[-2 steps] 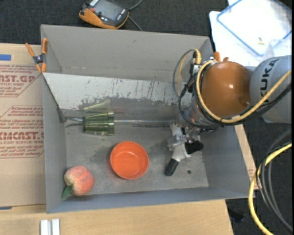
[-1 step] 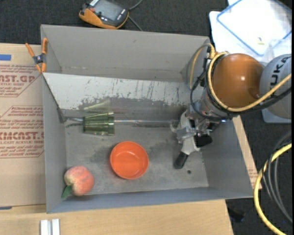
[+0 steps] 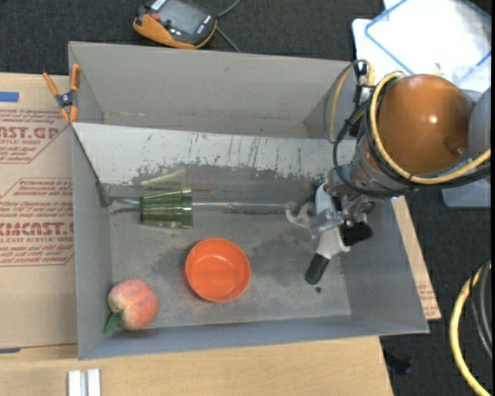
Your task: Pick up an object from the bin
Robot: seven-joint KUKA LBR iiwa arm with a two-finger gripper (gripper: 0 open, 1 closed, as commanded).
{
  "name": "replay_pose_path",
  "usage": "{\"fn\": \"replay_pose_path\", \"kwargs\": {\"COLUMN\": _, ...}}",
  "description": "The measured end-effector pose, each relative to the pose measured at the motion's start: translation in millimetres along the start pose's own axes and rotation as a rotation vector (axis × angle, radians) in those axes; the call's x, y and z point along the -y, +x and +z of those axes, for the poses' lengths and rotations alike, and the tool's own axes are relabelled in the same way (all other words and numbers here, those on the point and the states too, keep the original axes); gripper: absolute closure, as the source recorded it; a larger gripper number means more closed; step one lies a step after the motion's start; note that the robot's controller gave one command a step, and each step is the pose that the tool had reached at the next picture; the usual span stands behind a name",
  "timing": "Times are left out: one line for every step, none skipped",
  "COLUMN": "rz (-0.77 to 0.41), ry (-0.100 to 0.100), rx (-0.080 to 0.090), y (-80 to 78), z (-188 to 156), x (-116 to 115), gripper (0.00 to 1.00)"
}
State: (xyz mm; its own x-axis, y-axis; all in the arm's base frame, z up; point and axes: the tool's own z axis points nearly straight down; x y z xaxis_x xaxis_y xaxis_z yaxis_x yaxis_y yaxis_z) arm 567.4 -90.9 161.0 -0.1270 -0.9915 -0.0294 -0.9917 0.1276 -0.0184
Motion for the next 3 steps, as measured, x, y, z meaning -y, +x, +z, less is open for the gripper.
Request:
{"fn": "replay_pose_path", "kwargs": {"rz": 0.036, "ry": -0.008, "rx": 0.004, "y": 38.9, "z": -21.2, "x": 17.8, "gripper": 1.00}}
{"fn": "replay_pose_path", "kwargs": {"rz": -0.016, "ry": -0.009, "rx": 0.007, "y": 17.0, "z": -2.9, "x": 9.6, "gripper": 1.00}}
{"fn": "replay_pose_path", "kwargs": {"rz": 0.097, "ry": -0.014, "rx": 0.008, "y": 24.7, "z": 15.4, "x": -33.5, "gripper": 1.00}}
